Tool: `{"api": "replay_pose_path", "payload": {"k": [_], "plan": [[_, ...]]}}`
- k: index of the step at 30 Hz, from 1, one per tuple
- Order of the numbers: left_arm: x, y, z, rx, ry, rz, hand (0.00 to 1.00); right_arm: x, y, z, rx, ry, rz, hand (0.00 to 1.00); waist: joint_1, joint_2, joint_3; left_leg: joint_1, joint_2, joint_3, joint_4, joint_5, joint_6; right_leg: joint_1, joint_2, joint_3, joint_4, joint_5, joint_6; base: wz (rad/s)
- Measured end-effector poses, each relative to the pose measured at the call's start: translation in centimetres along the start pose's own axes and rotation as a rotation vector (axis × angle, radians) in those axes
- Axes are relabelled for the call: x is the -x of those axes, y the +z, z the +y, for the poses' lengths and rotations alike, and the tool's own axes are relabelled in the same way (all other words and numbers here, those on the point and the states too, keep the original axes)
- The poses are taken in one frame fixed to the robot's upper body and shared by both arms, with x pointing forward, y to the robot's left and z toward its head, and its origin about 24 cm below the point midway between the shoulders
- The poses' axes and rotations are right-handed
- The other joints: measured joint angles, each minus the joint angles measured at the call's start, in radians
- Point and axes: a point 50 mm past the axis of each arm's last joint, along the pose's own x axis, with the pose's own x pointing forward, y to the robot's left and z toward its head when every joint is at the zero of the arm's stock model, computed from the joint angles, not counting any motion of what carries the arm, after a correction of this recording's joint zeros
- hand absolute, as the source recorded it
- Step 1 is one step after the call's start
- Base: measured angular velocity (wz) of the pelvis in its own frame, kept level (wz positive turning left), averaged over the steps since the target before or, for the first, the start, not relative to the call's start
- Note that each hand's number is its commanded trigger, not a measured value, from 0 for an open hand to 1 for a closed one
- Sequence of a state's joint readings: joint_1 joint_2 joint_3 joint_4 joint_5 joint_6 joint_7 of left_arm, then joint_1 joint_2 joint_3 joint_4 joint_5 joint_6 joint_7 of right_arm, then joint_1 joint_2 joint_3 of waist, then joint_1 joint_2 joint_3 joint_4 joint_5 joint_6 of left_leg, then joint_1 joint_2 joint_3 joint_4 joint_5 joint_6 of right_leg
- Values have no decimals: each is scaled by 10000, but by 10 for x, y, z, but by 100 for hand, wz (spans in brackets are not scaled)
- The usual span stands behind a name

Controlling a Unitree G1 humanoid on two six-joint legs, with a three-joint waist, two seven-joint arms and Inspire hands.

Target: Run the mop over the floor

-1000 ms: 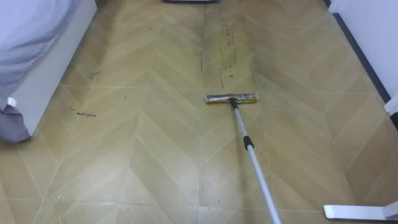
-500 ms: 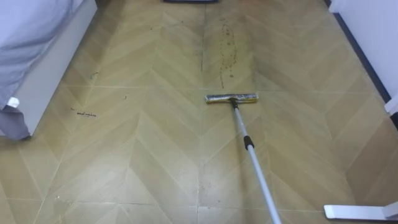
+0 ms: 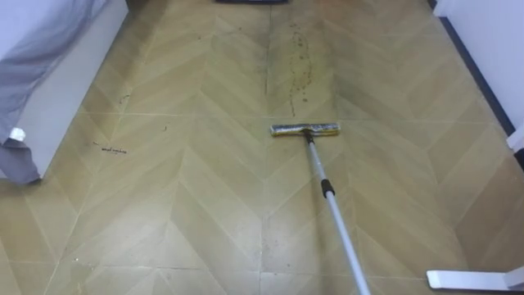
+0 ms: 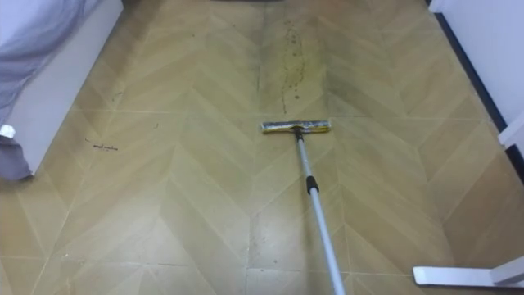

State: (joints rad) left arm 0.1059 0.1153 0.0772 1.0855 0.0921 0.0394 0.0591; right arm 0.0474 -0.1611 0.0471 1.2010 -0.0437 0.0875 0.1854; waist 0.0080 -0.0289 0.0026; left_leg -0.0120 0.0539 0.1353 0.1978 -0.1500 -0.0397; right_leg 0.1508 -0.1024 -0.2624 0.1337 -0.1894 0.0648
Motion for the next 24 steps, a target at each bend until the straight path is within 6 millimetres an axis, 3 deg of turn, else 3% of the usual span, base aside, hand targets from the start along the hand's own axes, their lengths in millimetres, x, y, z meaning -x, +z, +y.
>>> {"api": "replay_pose_path", "payload": {"k": [7, 15, 24], "plan": [[-1, 6, 1, -132, -15, -172, 0, 0, 3, 0, 11, -87, -77, 100, -46, 47, -126, -801, 3, -38, 207, 5, 6, -653, -11, -141, 28, 1, -2, 2], [-3, 21, -2, -463, -116, -506, 0, -2, 11, 1, -415, -257, -258, 100, -30, 198, -3, -1632, 2, -178, 409, 33, 39, -1368, -21, -438, 82, 3, -5, 5], [-7, 37, -3, -399, -25, -698, 0, -3, 23, -2, -996, -473, -406, 100, -41, 314, 44, -2916, 10, -322, 532, 155, 87, -2833, -61, -464, 597, 3, -5, 2]]}}
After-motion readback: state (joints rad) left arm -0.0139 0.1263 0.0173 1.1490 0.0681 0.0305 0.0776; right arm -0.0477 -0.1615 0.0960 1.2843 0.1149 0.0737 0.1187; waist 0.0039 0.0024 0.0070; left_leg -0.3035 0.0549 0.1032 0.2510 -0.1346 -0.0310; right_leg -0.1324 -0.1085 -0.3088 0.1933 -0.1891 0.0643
